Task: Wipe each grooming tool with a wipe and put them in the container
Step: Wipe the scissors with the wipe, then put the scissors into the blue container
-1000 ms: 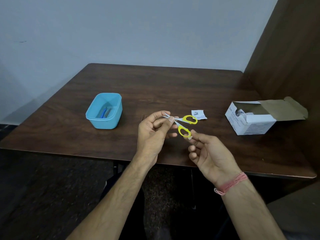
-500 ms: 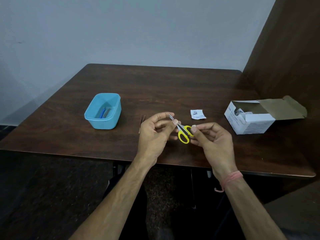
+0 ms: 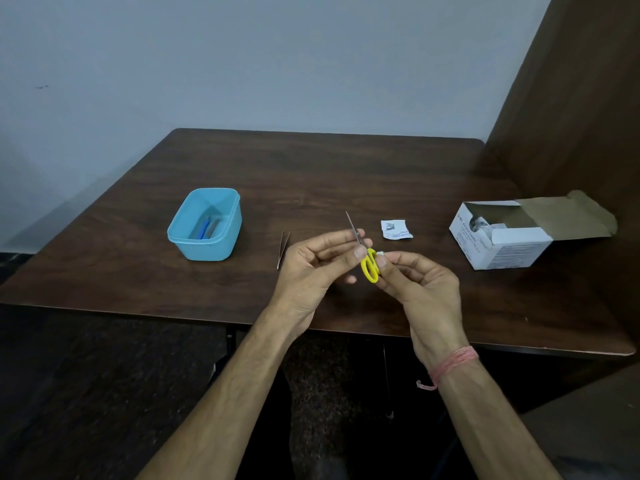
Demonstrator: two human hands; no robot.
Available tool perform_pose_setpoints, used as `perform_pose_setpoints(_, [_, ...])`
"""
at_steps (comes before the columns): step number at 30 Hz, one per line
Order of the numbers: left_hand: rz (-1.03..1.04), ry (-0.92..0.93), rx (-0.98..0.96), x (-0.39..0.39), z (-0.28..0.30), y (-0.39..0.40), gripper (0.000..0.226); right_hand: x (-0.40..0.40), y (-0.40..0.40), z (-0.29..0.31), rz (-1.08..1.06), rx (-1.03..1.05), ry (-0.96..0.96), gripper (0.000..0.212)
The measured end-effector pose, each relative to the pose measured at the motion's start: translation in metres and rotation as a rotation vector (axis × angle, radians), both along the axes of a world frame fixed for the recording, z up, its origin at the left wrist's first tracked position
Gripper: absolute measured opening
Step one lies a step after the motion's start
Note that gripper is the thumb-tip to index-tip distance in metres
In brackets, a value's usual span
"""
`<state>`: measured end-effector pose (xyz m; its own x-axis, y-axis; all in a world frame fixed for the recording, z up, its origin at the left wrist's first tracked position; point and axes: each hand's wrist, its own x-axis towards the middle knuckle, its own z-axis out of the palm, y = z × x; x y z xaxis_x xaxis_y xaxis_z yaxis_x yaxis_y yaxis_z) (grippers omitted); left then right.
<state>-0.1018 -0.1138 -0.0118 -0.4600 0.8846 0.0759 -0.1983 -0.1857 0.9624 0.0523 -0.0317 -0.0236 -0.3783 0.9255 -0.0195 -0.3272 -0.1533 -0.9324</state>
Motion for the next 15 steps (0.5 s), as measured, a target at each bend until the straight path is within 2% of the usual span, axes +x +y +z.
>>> perform_pose_setpoints(7, [0.12, -0.078, -0.01, 0.003, 0.0, 0.004, 0.015, -0.006, 0.001, 0.001, 0.062, 0.066, -0.071, 0.01])
perform_pose_setpoints(10, [0.197, -0.09, -0.04, 0.003, 0.009, -0.001, 0.017, -0.012, 0.005, 0.001, 0.054, 0.115, -0.088, 0.005])
perform_pose_setpoints(13, [0.325, 0.007, -0.051, -0.007, 0.038, -0.012, 0.016, -0.021, 0.014, -0.002, 0.065, 0.178, -0.16, 0.005])
perform_pose_setpoints(15, [0.447, 0.139, -0.042, -0.033, 0.067, -0.025, 0.01, -0.026, 0.021, -0.004, 0.083, 0.217, -0.213, 0.006])
